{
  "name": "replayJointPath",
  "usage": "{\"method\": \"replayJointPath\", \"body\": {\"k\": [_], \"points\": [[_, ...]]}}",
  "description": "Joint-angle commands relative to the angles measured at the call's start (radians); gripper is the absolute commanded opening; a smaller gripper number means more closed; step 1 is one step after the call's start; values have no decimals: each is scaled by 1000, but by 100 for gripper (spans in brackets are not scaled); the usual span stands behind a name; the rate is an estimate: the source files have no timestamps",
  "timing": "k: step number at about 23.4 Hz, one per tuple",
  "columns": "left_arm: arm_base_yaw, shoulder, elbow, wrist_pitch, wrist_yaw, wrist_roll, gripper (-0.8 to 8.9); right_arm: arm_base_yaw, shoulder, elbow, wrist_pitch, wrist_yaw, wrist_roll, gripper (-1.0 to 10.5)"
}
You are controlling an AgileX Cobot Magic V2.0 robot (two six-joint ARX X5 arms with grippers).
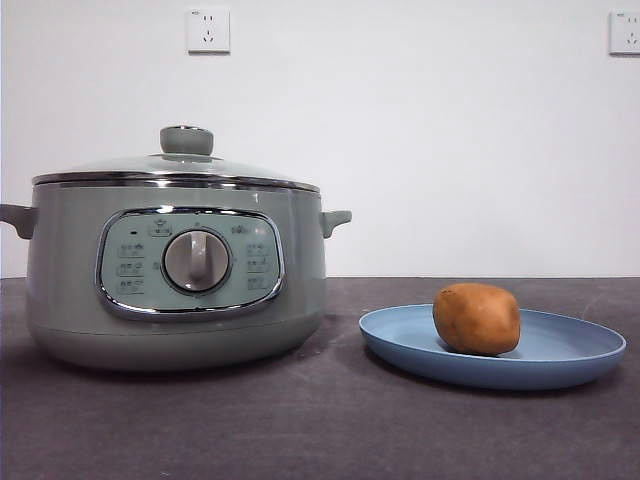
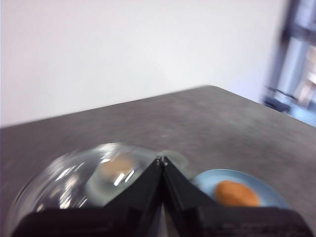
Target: Take the potato out from the steamer,put the potato on the plate,close the lid
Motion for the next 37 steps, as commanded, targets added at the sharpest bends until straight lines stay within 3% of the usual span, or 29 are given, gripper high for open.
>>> {"method": "replayJointPath", "body": {"k": [1, 6, 10, 24, 37], "points": [[28, -119, -191, 80, -77, -110, -4, 1, -1, 4, 3, 1, -8, -2], [73, -371, -443, 97, -142, -146, -4, 1, -1, 4, 3, 1, -8, -2], [105, -457, -531, 65, -156, -175, -4, 1, -1, 4, 3, 1, -8, -2], [223, -590, -583, -168, -155, -180, -4, 1, -1, 4, 3, 1, -8, -2], [282, -595, -583, -161, -156, -176, -4, 1, -1, 4, 3, 1, -8, -2]]}}
